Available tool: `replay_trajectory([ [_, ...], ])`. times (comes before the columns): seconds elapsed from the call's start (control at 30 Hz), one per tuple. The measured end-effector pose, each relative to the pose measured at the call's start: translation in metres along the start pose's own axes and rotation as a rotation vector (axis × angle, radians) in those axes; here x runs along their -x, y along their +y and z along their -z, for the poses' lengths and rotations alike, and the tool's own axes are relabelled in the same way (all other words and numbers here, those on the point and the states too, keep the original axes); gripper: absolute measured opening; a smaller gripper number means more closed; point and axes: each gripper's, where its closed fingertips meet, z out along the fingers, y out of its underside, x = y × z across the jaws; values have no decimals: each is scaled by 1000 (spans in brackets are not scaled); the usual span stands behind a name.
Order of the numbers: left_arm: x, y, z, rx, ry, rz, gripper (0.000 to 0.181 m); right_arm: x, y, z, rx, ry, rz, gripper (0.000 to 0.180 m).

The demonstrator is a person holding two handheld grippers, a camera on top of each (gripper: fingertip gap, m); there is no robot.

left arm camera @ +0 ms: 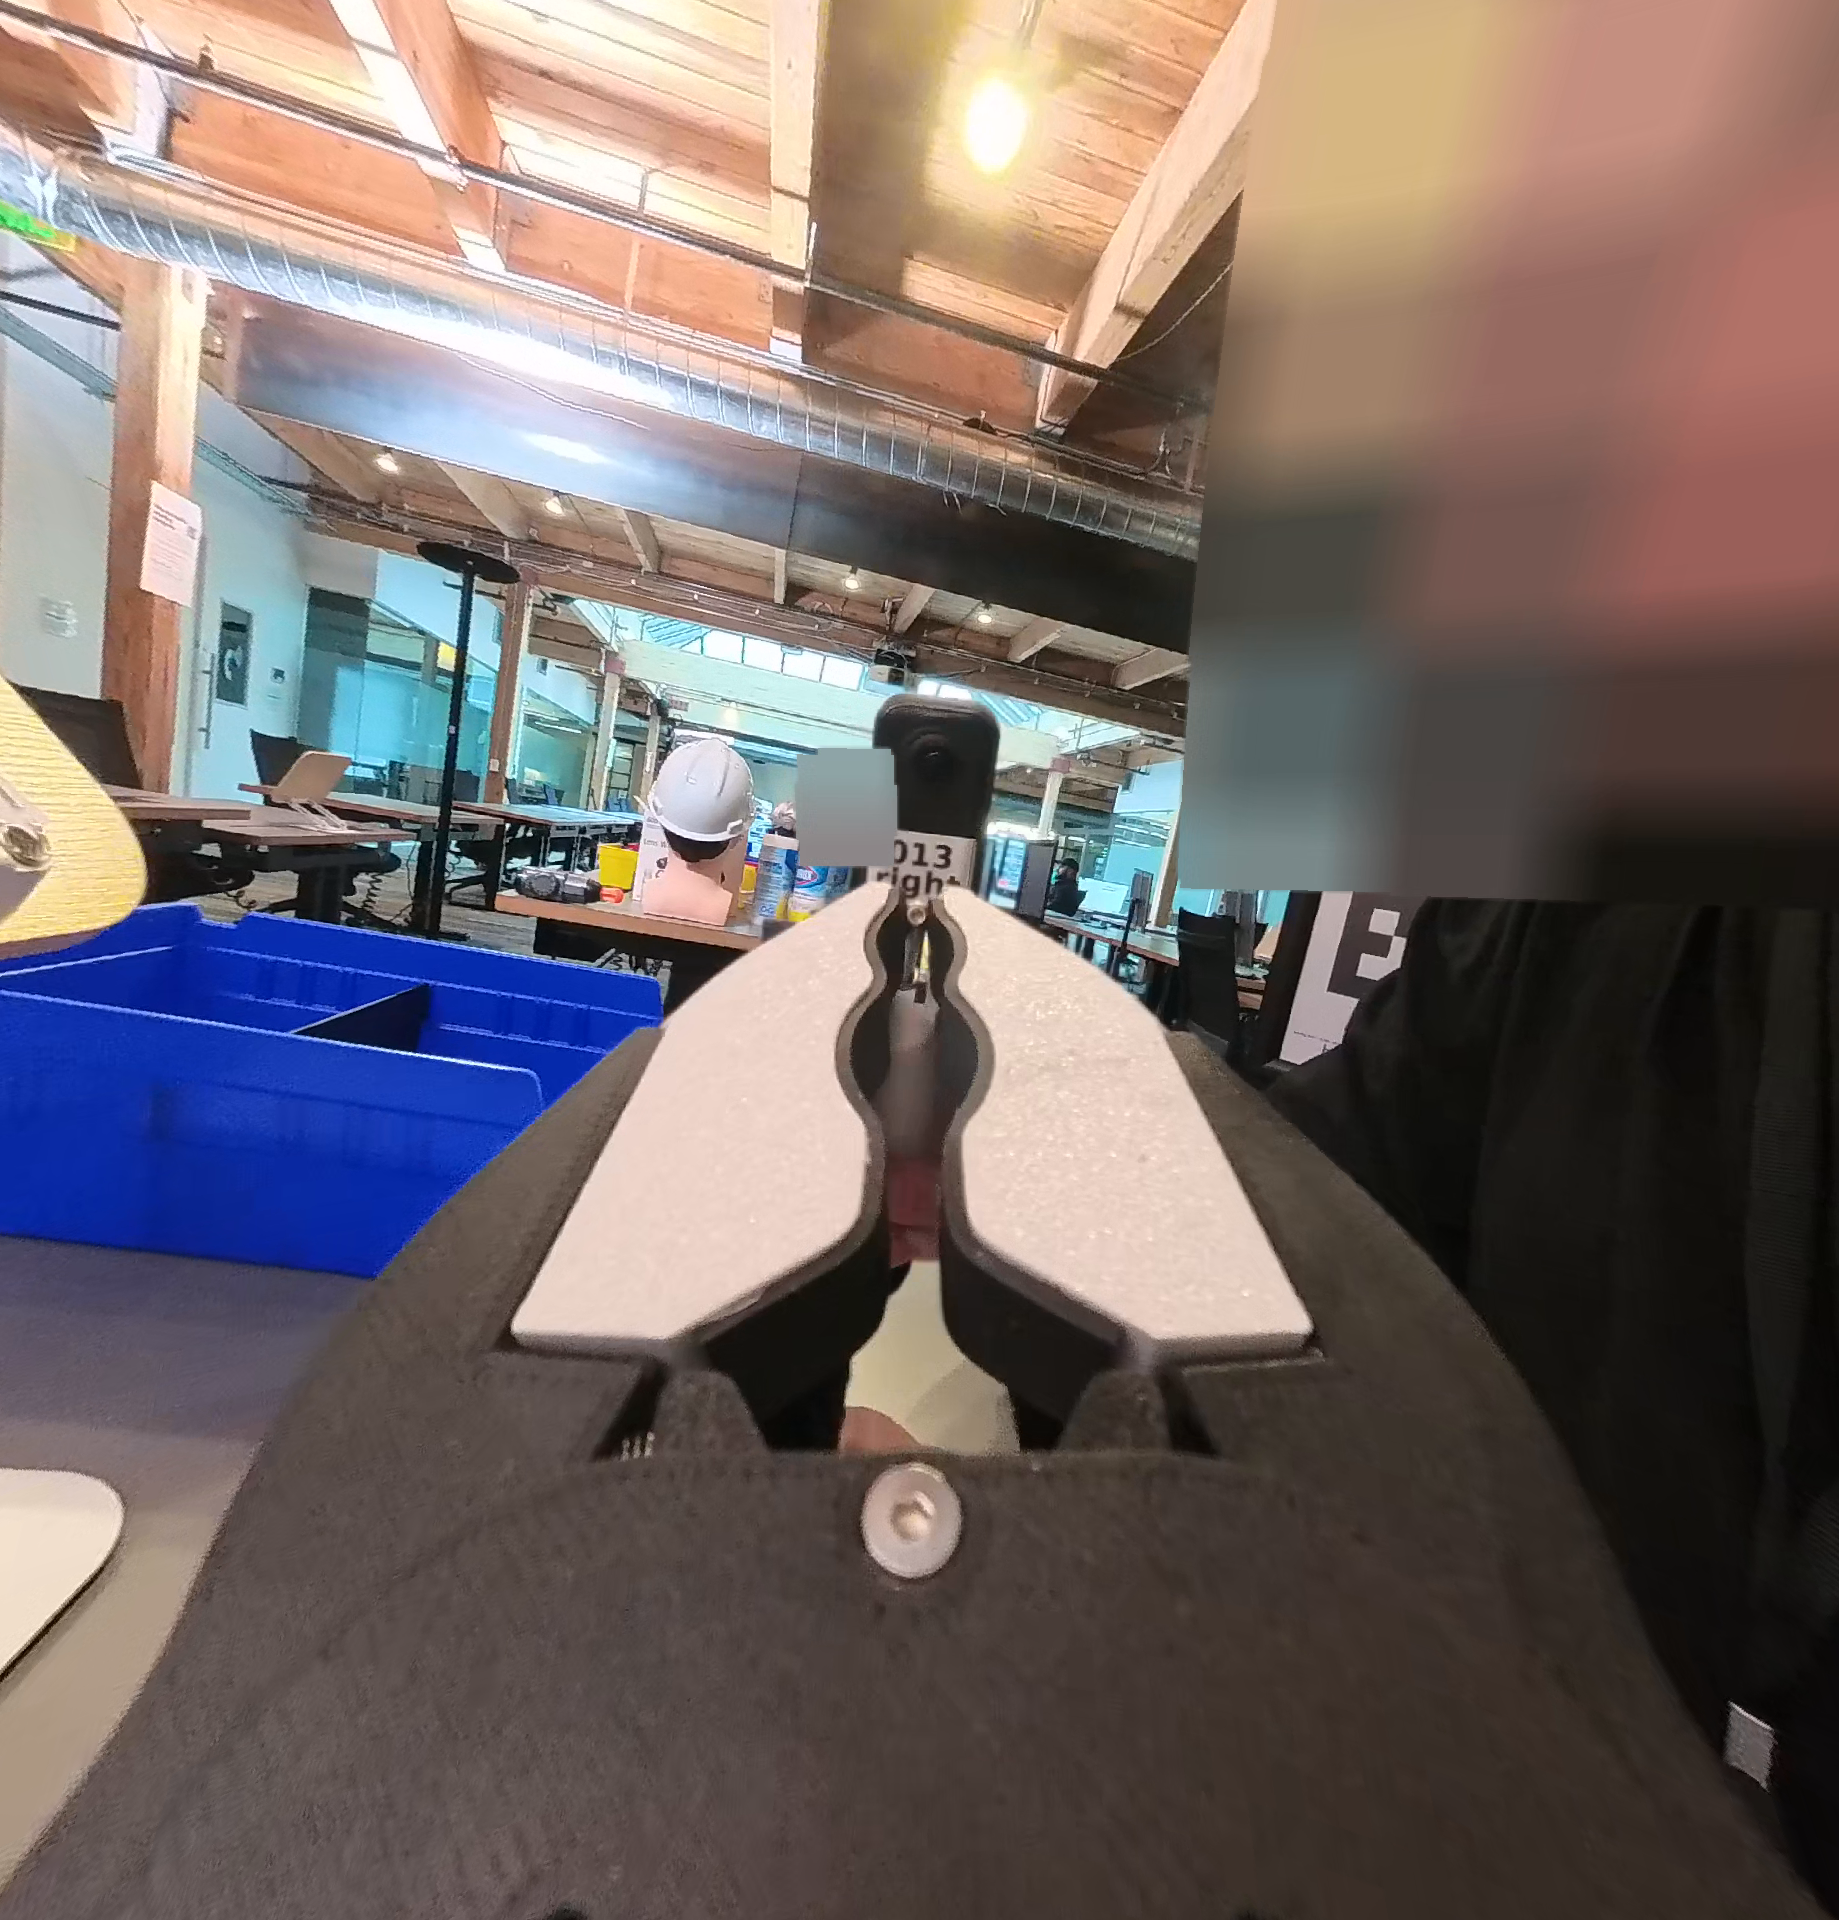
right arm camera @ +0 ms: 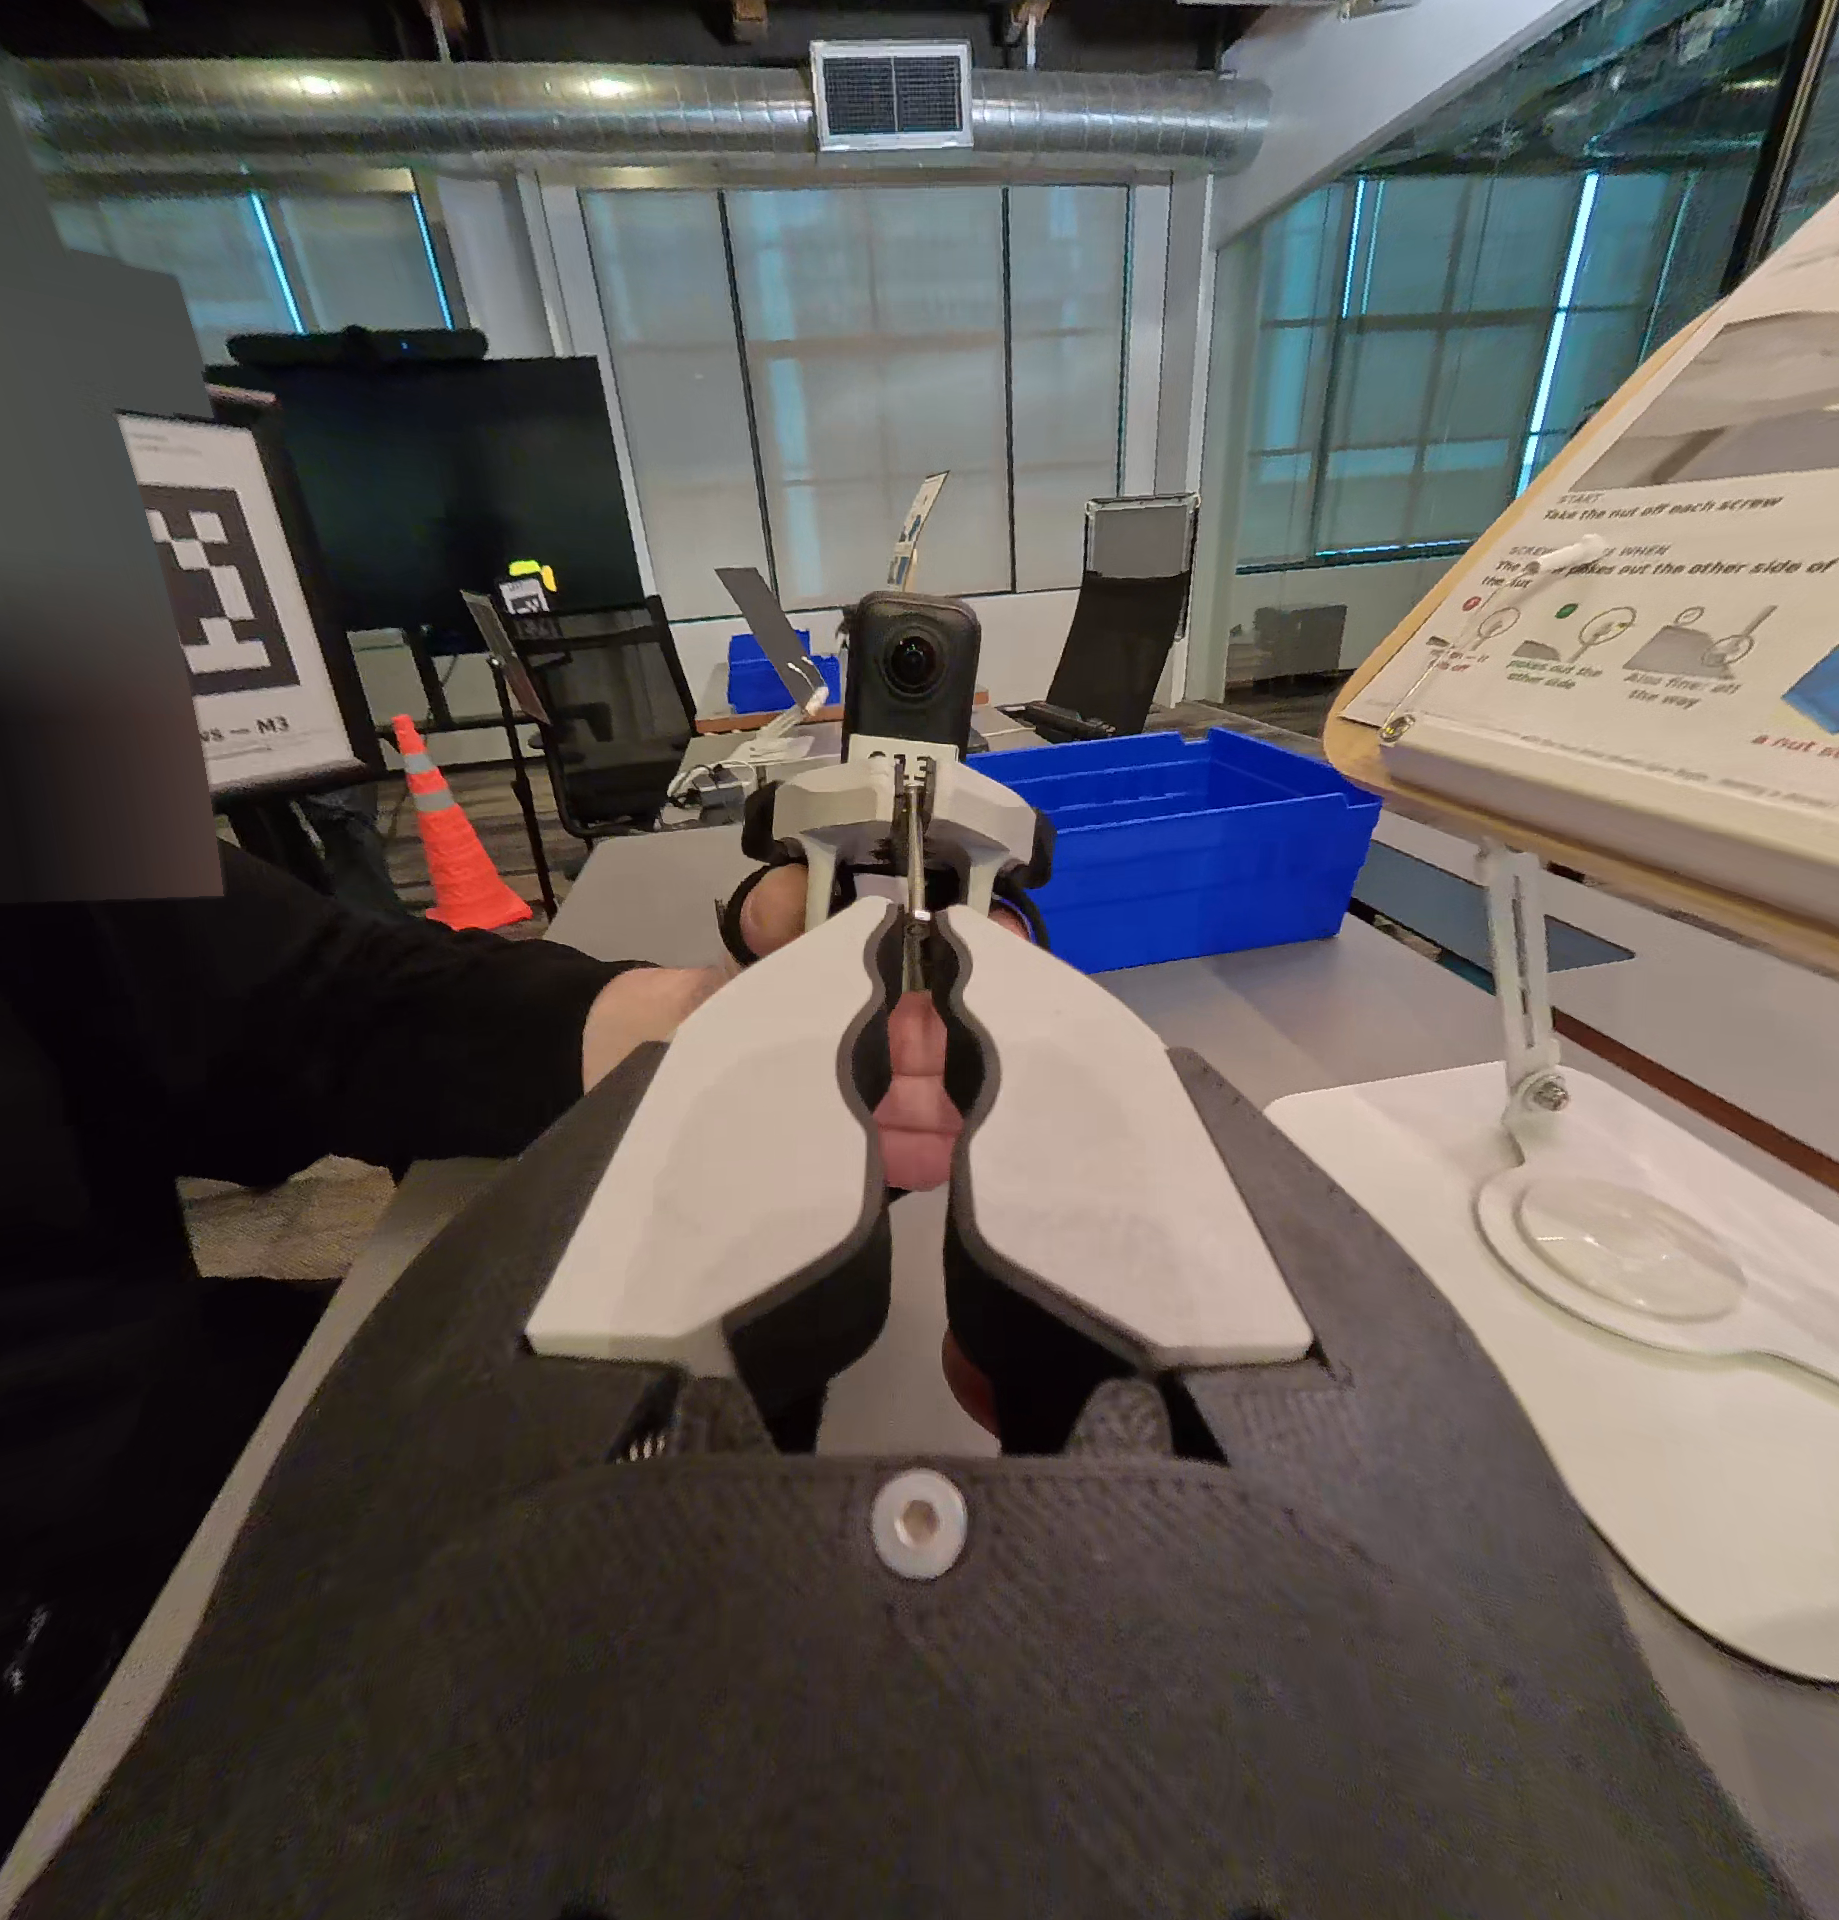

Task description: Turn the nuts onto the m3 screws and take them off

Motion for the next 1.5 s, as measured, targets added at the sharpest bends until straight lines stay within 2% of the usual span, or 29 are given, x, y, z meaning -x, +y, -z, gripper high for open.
replay_trajectory([
  [0.13,-1,2,-1,61,-22,-77,13,0,0,2,25,-7,15,5],
  [0.3,-5,10,-4,252,-78,-318,25,3,1,8,57,-78,-24,5],
  [0.5,-9,15,-5,377,-111,-495,23,10,2,11,74,-153,-49,5],
  [0.77,-17,25,-7,444,-84,-566,5,21,7,11,93,-246,-98,5],
  [0.93,-18,25,-8,453,-82,-564,3,22,7,12,91,-249,-98,5],
  [1.13,-13,25,-7,446,-91,-448,3,16,8,11,120,-163,37,5],
  [1.37,-3,28,-4,383,-65,-150,3,5,14,10,199,23,378,5],
  [1.5,4,30,0,340,-44,66,3,-1,18,9,280,161,676,5],
])
